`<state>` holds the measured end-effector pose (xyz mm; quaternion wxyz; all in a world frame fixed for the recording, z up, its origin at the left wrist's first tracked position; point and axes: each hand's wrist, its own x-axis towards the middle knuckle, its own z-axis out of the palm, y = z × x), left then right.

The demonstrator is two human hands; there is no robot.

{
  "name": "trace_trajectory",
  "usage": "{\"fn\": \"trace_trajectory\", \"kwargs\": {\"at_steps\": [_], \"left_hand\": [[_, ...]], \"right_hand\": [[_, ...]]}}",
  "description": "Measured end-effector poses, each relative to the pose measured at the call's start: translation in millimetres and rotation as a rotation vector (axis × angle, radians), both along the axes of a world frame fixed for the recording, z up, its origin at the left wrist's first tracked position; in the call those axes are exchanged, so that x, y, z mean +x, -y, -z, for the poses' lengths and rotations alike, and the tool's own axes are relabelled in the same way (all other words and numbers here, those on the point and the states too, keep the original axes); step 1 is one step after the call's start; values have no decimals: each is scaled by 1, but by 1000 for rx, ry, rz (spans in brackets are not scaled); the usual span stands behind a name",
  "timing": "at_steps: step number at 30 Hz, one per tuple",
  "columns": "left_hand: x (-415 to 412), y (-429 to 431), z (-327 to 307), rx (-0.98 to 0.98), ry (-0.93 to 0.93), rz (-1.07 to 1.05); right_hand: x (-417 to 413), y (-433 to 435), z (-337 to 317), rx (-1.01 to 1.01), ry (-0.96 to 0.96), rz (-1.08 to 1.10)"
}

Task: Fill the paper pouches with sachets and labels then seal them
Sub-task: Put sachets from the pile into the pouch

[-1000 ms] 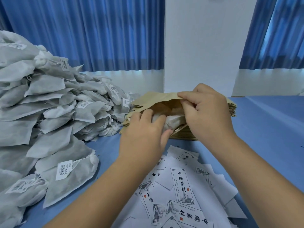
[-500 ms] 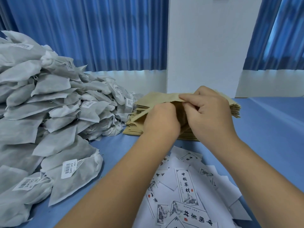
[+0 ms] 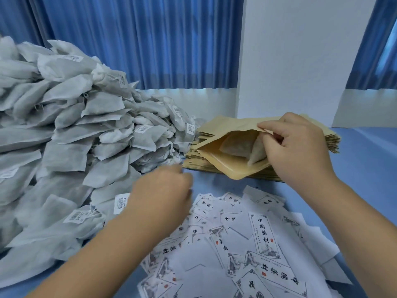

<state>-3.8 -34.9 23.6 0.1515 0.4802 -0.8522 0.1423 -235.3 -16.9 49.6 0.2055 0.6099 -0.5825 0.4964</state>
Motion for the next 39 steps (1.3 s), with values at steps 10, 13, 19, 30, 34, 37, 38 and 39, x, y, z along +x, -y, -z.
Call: {"fn": "trace_trajectory", "kwargs": {"at_steps": [10, 13, 19, 30, 34, 37, 38, 39], "left_hand": [[50, 24, 28, 99, 321, -362], [53, 27, 27, 72, 226, -344], [34, 12, 4, -219, -213, 121], [-63, 4, -9, -440, -273, 409], [-80, 12, -6, -315, -250, 431], [-98, 17, -13, -223, -234, 426], [-105, 20, -16, -180, -228, 411], [-112, 24, -19, -134, -229, 387]], "right_hand": [[7, -2, 1, 60, -59, 25], [6, -2, -1, 50, -48, 16], [4, -1, -2, 72, -37, 6], [0, -3, -8, 75, 12, -2], [-1, -2, -8, 67, 50, -12], [0, -1, -9, 49, 85, -38], [0, -1, -9, 41, 92, -50], [0, -1, -9, 34, 100, -64]]}}
